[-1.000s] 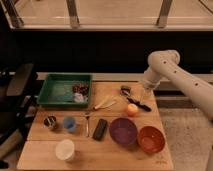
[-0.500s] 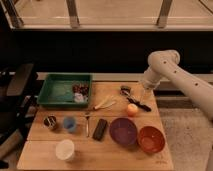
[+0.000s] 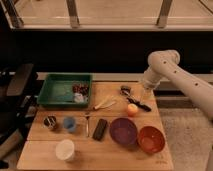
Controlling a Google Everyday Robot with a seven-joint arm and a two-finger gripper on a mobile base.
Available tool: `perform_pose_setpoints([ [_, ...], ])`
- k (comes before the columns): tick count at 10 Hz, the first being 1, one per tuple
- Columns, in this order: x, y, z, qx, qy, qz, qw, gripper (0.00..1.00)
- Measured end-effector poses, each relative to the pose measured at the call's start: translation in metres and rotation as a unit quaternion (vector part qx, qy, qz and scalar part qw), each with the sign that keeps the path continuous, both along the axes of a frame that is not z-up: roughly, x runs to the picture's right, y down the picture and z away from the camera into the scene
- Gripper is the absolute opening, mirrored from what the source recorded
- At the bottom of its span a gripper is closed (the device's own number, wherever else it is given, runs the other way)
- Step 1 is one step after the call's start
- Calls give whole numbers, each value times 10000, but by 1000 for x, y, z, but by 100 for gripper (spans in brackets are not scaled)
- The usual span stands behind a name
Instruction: Place brush in plastic cup
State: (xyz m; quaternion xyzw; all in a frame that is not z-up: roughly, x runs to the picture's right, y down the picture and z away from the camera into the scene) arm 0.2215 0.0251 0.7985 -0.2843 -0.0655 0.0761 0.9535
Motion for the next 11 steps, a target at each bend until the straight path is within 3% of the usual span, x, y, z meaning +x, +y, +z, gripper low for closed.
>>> perform_pose_setpoints([
  [1, 0, 0, 0, 1, 0, 2, 10000, 79],
  [3, 14, -5, 9, -109, 71, 611, 9980, 79],
  [4, 23, -1, 21, -231, 211, 983, 9947, 79],
  [6, 17, 0, 40, -237, 326, 1195, 9920, 79],
  [9, -2, -6, 52, -16, 507, 1288, 9904, 79],
  [11, -24, -7, 57, 451, 684, 1523, 9849, 79],
])
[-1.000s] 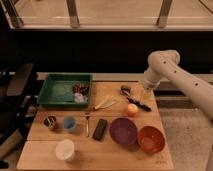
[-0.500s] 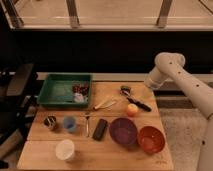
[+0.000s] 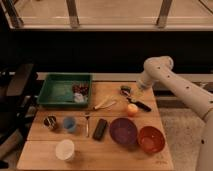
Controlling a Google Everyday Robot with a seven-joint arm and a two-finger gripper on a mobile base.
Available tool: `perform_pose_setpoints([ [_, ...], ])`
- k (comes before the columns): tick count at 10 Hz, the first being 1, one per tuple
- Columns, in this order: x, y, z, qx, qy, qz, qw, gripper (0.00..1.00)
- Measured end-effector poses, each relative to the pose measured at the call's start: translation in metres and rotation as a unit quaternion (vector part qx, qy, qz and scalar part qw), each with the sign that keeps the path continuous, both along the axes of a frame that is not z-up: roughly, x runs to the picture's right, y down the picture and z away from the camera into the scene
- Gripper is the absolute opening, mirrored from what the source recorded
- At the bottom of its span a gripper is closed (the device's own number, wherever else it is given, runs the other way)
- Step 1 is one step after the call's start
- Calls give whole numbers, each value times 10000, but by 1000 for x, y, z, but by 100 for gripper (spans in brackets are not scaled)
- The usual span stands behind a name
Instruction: Place brush in plastic cup
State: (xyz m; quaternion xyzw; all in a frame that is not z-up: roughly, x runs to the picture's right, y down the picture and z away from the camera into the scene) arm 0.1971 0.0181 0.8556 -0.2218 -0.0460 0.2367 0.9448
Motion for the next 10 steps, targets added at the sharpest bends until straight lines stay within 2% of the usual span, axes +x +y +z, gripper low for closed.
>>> perform_pose_setpoints([
  [1, -6, 0, 0, 142, 50, 62, 9999, 79],
  [3, -11, 0, 0, 249, 73, 97, 9996, 79],
  [6, -12, 1, 1, 219, 58, 157, 9996, 79],
  [8, -18, 10, 15, 66, -123, 357, 9993, 79],
  [10, -25, 11, 23, 41, -198, 465, 9987, 79],
])
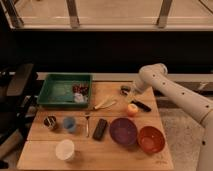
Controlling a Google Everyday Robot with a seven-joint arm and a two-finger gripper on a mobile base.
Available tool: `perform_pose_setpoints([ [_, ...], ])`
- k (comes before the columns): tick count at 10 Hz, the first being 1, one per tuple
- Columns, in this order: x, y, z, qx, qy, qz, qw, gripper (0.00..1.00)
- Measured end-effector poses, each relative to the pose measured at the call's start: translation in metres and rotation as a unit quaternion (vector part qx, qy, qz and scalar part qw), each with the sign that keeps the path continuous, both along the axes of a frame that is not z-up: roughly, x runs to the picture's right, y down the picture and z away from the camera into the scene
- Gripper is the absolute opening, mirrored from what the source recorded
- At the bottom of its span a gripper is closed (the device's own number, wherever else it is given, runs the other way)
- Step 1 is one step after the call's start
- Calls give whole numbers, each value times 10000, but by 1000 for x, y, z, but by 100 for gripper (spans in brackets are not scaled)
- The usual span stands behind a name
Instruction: Place brush in plastic cup
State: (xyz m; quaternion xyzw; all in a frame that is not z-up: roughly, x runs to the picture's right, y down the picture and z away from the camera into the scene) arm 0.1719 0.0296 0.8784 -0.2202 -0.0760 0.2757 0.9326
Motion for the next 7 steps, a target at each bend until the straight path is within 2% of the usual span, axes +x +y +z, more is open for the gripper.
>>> perform_pose_setpoints([
  [2, -2, 0, 2, -6, 11, 152, 9999, 79],
  [4, -3, -3, 11, -36, 141, 502, 9986, 79],
  [7, 1, -5, 29, -51, 334, 1017, 9942, 79],
])
